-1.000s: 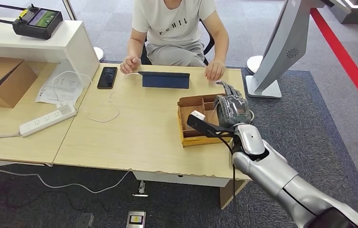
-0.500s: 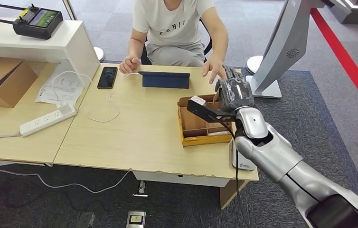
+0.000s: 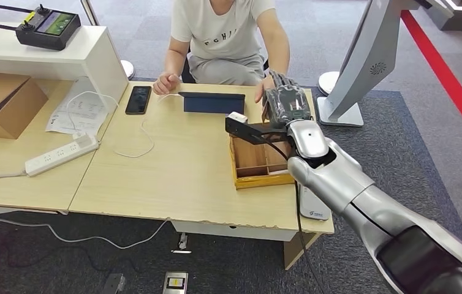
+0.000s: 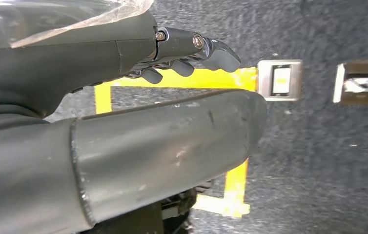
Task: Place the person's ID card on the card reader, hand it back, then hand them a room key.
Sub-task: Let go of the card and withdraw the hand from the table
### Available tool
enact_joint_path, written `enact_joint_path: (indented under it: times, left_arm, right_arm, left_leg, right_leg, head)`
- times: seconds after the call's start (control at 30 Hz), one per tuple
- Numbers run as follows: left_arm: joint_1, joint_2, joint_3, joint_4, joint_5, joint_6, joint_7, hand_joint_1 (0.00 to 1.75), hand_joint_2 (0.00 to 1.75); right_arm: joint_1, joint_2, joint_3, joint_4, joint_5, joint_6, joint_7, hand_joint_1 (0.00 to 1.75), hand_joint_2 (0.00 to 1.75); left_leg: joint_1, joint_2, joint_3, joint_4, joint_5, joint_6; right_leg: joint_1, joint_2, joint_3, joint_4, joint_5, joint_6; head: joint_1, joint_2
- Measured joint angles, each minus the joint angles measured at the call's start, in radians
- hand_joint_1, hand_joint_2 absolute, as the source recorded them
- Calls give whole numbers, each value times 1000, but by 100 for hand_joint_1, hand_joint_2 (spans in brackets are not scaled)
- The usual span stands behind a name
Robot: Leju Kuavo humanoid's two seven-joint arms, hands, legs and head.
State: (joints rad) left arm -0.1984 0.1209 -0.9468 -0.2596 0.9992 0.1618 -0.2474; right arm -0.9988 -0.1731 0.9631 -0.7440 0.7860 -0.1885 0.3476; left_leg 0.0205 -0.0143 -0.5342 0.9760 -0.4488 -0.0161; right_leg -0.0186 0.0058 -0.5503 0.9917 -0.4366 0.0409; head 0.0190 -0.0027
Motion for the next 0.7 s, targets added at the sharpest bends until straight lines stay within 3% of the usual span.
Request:
enact_joint_path:
  times: [0.2, 0.4, 0.53, 0.7]
  left_arm:
    - [-3, 0, 2, 0, 31, 2, -84, 0, 0]
    - [-8, -2, 2, -1, 35, 12, -64, 0, 0]
    - [-9, -3, 2, -1, 34, 20, -54, 0, 0]
    - [-8, -3, 2, -1, 35, 21, -54, 0, 0]
  right_arm:
    - [-14, 20, 15, 52, -6, 0, -9, 175, 175]
    - [-19, 32, 31, 86, -12, -1, -15, 175, 175]
    - [-20, 34, 33, 96, -16, -3, -15, 0, 0]
    - [-19, 35, 40, 107, -7, -55, -17, 0, 0]
  left_leg:
    - [0, 0, 0, 0, 0, 0]
    - [0, 0, 0, 0, 0, 0]
    - [0, 0, 0, 0, 0, 0]
    - [0, 0, 0, 0, 0, 0]
  right_leg:
    - [0, 0, 0, 0, 0, 0]
    - [0, 0, 0, 0, 0, 0]
    - [0, 0, 0, 0, 0, 0]
    - [0, 0, 0, 0, 0, 0]
  head:
    - [0, 0]
    - [0, 0]
    - [0, 0]
    - [0, 0]
